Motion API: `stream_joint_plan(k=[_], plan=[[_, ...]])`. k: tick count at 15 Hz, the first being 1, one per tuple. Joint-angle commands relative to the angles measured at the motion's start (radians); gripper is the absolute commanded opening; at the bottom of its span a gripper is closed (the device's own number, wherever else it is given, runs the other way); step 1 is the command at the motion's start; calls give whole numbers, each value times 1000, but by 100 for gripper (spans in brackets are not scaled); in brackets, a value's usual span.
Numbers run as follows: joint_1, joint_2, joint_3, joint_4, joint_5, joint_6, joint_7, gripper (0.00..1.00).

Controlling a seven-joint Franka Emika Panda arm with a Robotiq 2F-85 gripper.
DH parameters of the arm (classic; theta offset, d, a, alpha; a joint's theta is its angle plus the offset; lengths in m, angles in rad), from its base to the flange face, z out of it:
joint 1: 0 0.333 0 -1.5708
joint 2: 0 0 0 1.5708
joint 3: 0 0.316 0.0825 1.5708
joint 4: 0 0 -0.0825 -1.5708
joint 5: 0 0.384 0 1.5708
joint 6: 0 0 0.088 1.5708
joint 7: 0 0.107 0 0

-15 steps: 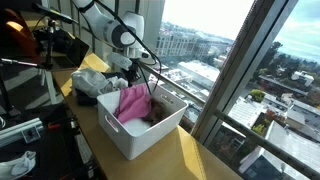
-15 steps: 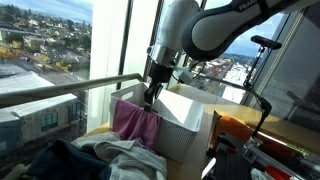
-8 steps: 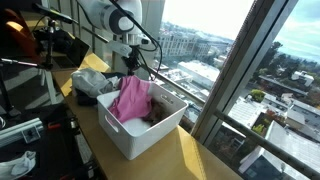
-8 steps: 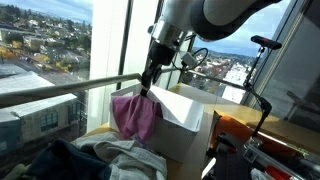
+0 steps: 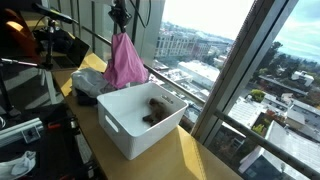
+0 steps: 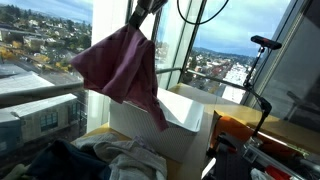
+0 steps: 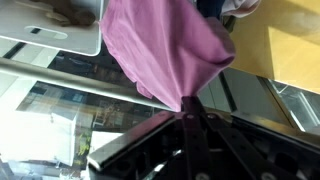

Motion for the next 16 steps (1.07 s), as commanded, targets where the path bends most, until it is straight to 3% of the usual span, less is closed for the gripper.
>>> stream_joint_plan(k=[1,5,9,16], plan=[[63,1,65,99,-71,-101,99,0],[133,89,121,134,-153,-117,202,0],[168,201,101,91,-174,-87,252,0],[109,301,7,32,-132,-48,195,0]])
